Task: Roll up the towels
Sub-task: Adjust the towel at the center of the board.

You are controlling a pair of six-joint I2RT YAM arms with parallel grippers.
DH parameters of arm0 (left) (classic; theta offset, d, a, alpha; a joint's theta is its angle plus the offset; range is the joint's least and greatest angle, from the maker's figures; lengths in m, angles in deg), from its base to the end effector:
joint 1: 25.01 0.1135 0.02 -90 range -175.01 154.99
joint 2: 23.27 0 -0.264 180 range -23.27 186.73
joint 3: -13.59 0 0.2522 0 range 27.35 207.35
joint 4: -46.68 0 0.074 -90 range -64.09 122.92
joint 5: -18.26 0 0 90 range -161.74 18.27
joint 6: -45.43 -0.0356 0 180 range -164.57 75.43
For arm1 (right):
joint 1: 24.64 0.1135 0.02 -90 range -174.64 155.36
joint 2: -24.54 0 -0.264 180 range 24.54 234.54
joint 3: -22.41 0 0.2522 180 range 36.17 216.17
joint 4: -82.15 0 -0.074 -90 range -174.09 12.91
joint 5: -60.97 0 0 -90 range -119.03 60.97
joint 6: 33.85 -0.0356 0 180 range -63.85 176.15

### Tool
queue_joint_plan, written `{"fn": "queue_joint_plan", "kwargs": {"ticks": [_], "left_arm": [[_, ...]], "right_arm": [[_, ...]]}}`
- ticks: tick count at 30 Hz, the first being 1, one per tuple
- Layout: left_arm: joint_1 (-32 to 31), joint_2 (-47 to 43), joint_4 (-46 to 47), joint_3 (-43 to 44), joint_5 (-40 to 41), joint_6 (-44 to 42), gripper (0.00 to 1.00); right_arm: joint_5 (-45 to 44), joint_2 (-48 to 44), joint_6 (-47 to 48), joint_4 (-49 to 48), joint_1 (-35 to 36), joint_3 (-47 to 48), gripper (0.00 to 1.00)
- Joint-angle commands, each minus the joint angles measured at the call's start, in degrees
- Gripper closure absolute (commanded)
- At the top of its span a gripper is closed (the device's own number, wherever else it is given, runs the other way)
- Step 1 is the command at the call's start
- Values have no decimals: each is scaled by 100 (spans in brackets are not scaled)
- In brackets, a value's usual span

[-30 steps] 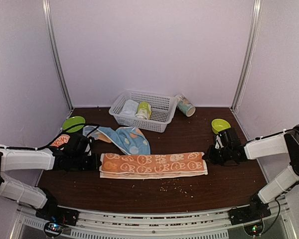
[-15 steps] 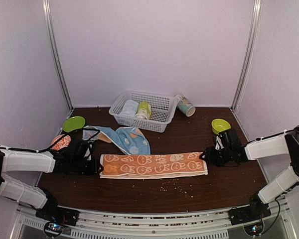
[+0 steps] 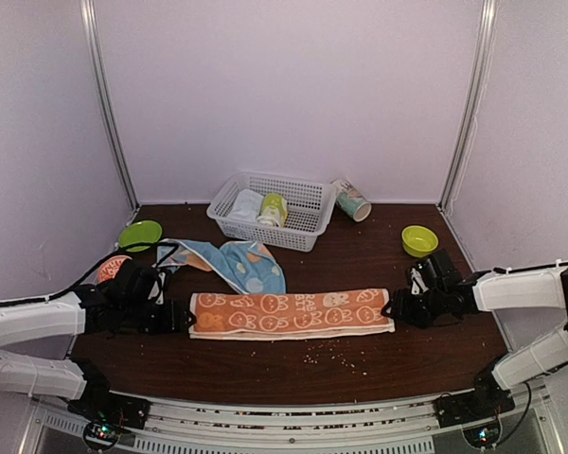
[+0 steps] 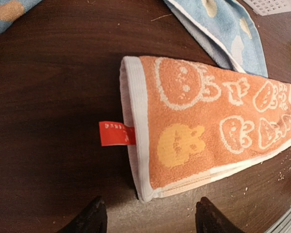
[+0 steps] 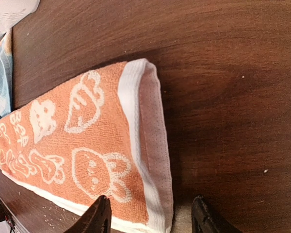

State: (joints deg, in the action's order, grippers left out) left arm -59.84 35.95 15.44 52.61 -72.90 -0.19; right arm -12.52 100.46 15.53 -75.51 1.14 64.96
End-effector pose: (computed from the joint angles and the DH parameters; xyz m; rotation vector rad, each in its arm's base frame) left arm 0.1555 -0.1091 0.1675 -0.2050 2.5640 -0.5936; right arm 0.2003 0.1080 0.1415 0.2279 2.6814 0.7805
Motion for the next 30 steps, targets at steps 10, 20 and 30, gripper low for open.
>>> {"fn": "queue_joint_plan", "kwargs": {"ticks": [10, 20, 30], "left_arm": [[-475, 958, -437, 634, 433, 138, 36], [-499, 1414, -135, 525, 506, 428, 30], [-499, 2052, 211, 571, 377, 462, 52]], "right_arm": [[-528, 420, -173, 558, 505, -75, 57], [-705, 378, -253, 681, 710, -181, 50], [-760, 204, -359, 702, 788, -233, 50]]}}
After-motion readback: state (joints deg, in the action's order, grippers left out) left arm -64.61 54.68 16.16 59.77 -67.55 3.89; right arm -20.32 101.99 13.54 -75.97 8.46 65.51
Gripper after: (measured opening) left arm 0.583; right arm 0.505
